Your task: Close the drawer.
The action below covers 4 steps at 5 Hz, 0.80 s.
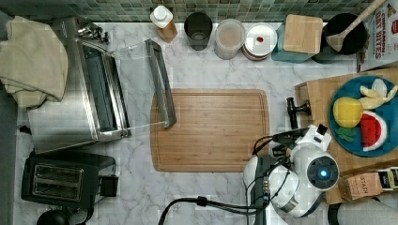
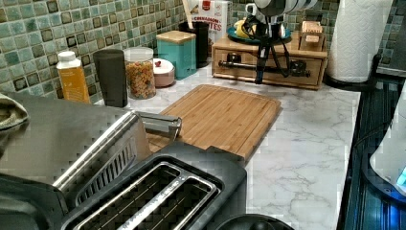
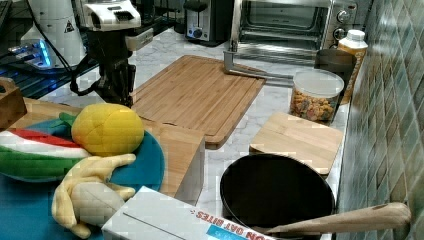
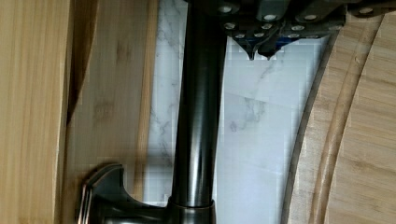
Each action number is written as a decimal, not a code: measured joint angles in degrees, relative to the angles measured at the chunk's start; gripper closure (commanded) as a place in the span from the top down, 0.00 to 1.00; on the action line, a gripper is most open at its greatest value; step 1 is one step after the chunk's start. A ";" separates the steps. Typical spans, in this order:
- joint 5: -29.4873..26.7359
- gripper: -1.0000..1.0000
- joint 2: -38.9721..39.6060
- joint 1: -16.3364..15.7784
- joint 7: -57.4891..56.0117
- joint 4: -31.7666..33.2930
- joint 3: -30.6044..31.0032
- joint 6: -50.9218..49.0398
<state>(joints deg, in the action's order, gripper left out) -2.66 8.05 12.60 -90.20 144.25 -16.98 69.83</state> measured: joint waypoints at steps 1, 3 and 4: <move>0.00 0.00 0.30 0.06 0.00 -0.34 0.14 -0.22; 0.08 0.00 0.48 0.03 0.00 -0.67 0.18 -0.84; 0.08 0.00 0.48 0.01 0.00 -0.67 0.18 -0.84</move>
